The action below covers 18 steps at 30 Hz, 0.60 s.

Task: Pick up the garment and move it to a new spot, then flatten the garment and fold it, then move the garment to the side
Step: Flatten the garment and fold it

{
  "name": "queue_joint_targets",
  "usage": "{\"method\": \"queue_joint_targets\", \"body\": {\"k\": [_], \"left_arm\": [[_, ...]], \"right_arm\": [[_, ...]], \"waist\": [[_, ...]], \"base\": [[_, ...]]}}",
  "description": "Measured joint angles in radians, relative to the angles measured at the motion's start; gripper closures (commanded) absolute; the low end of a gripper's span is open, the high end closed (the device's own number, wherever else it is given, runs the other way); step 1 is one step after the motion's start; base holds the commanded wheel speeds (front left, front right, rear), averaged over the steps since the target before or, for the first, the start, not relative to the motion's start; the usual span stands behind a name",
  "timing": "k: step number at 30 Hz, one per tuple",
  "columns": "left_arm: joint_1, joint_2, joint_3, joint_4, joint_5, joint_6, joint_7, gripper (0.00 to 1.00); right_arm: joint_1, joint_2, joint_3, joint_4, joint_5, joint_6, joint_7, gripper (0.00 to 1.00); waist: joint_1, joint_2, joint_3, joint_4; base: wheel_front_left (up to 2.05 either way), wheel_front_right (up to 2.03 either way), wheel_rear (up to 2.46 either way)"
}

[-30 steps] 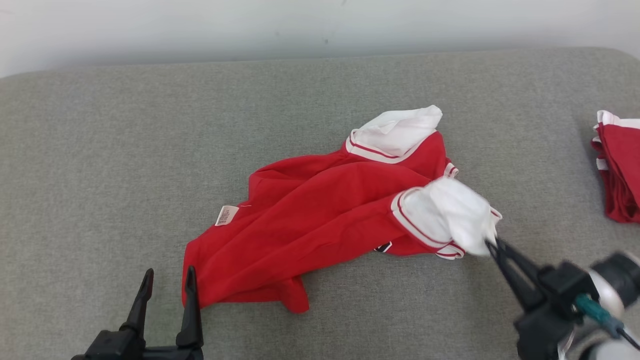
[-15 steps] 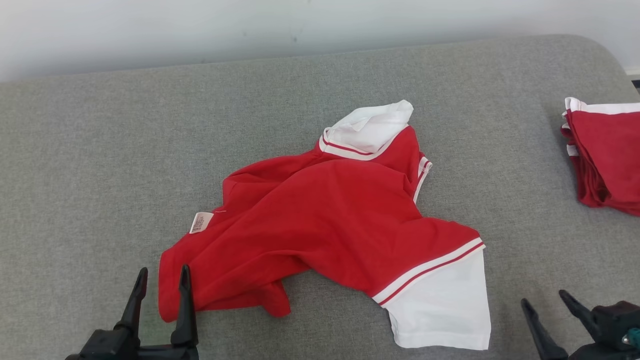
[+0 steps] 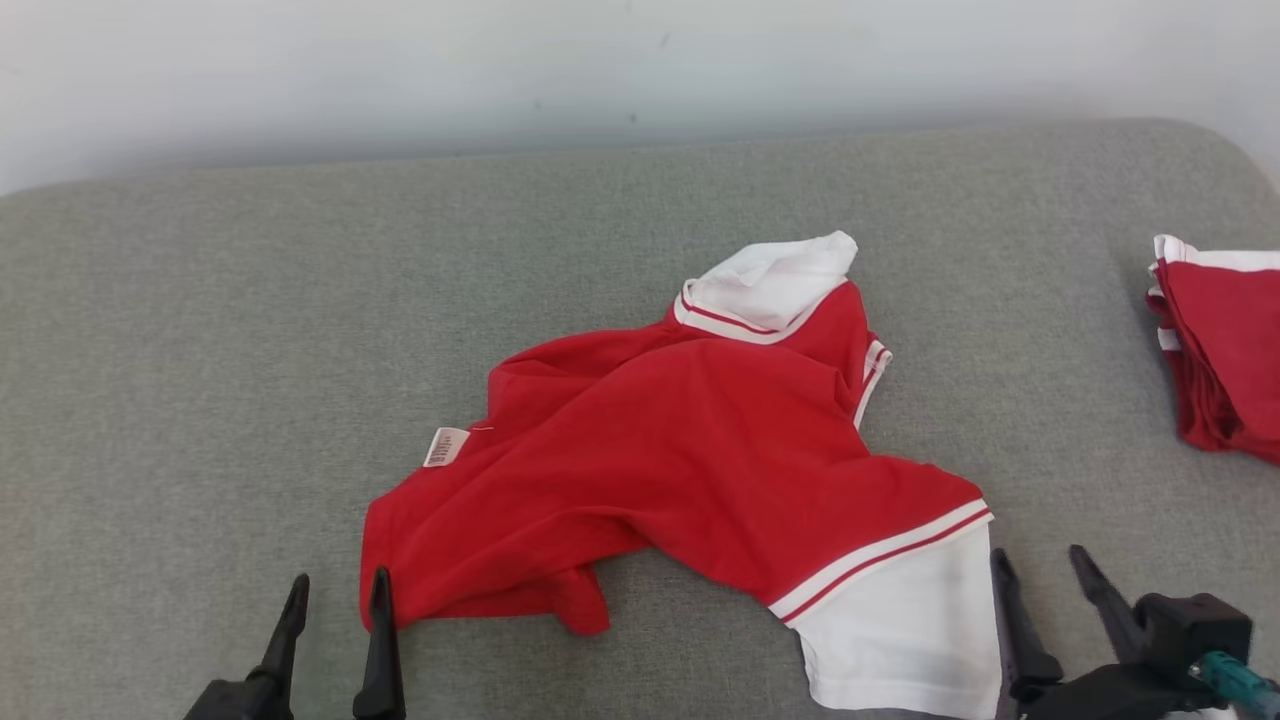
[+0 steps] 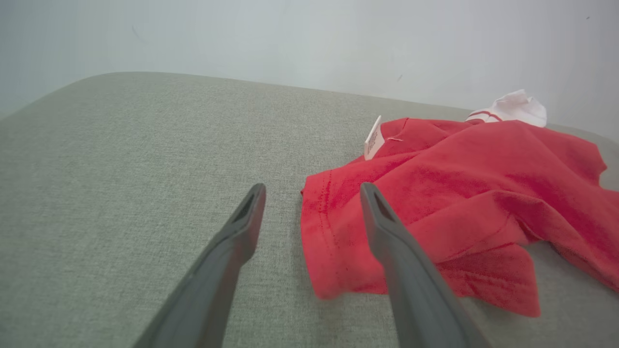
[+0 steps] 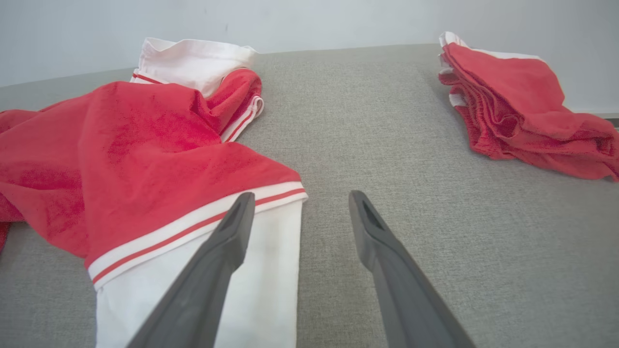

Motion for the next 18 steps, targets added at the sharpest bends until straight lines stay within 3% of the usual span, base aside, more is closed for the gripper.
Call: {"method": "queue_joint_targets", "body": {"k": [12, 18], "left_arm": [[0.042, 0.002, -0.004, 0.055, -0.039, -0.013, 0.024, 0.0], [0.005, -0.011, 0.012, 0.096, -0.124, -0.041, 0.098, 0.0]], "right_arm": [[-0.042, 0.023, 0.044, 0.071, -0.01, 0.0, -0.063, 0.0], [-0.054, 0.024, 0.053, 0.09, -0.01, 0.0, -0.07, 0.0]], "waist": [[0.0, -0.0001, -0.055, 0.029], [-0.0001, 0.0, -0.064, 0.024]], "base": [[0.0, 0.0, 0.0], [0.0, 0.0, 0.0]]}}
